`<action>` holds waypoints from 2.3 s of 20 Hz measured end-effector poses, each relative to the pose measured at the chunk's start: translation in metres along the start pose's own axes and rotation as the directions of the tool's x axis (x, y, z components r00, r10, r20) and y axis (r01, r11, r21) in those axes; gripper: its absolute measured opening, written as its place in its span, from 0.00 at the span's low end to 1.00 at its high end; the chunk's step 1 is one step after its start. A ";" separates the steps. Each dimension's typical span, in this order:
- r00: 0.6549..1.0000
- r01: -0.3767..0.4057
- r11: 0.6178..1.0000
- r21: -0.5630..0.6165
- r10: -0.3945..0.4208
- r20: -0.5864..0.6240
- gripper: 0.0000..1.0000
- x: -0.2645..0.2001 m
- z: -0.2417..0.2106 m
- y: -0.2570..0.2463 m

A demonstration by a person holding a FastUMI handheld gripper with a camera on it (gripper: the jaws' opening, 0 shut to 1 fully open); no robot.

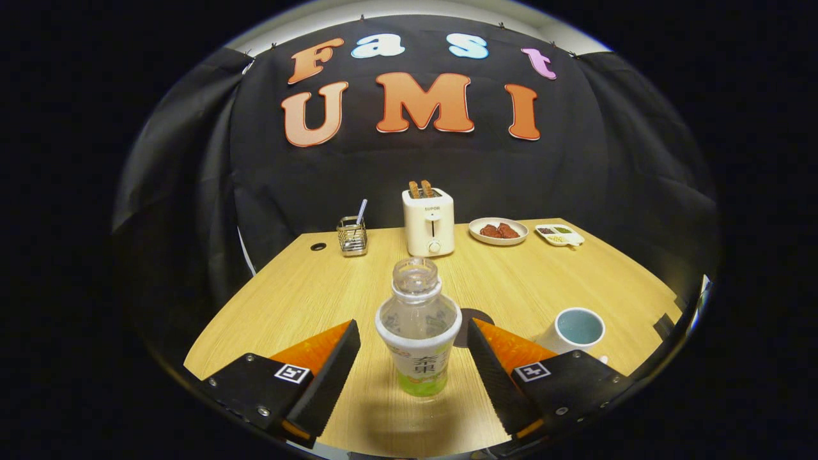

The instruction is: Take the bottle from table, then pour the juice into the cup, finally place the bottle on the coaster

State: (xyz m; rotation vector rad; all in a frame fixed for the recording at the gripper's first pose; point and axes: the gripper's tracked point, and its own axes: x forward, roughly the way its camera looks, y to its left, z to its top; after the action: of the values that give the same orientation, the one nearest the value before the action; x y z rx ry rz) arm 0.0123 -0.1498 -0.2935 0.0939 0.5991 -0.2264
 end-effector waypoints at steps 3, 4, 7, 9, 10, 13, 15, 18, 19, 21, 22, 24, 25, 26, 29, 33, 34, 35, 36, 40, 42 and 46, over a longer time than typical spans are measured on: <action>0.999 0.023 0.999 -0.026 -0.024 -0.034 1.00 0.011 -0.017 -0.006; 0.999 0.026 0.999 -0.030 -0.027 -0.037 1.00 0.013 -0.020 -0.006; 0.998 0.050 0.998 -0.046 -0.051 -0.032 1.00 0.018 -0.028 -0.012; 0.998 0.059 0.997 -0.048 -0.060 -0.029 0.96 0.019 -0.031 -0.013; 0.999 0.043 0.998 -0.042 -0.044 -0.025 0.85 0.023 -0.032 -0.008; 0.998 0.053 0.998 -0.036 -0.054 -0.012 0.63 0.021 -0.030 -0.009; 0.999 0.047 0.998 -0.034 -0.047 0.000 0.57 0.021 -0.030 -0.008; 0.998 0.054 0.998 -0.037 -0.055 -0.004 0.50 0.021 -0.030 -0.013; 0.998 0.055 0.998 -0.024 -0.055 -0.005 0.49 0.020 -0.029 -0.016; 0.999 0.042 0.998 0.044 -0.043 0.015 0.48 0.016 -0.021 -0.018; 0.999 0.026 0.996 0.082 -0.030 0.043 0.48 0.012 -0.012 -0.019; 0.996 -0.014 0.983 0.183 -0.002 0.090 0.48 0.005 0.004 -0.020; 0.995 -0.037 0.973 0.229 0.014 0.103 0.48 0.003 0.007 -0.020; 0.994 -0.050 0.962 0.269 0.020 0.112 0.47 0.002 0.011 -0.022; 0.994 -0.063 0.924 0.377 0.024 0.109 0.47 0.003 0.013 -0.030; 0.994 -0.091 0.847 0.523 0.050 0.093 0.47 0.008 0.010 -0.030; 0.993 -0.107 0.817 0.567 0.065 0.095 0.47 0.008 0.010 -0.029; 0.992 -0.122 0.786 0.606 0.076 0.101 0.47 0.008 0.010 -0.027; 0.991 -0.134 0.754 0.643 0.085 0.107 0.47 0.010 0.011 -0.027; 0.987 -0.163 0.661 0.732 0.106 0.124 0.47 0.012 0.014 -0.026; 0.988 -0.156 0.625 0.765 0.101 0.119 0.47 0.013 0.014 -0.030; 0.982 -0.187 0.510 0.840 0.100 0.158 0.47 0.013 0.026 -0.034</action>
State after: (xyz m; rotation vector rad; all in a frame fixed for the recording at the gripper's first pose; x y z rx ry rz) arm 0.0286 -0.1889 -0.2803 1.1108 0.3303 -0.3486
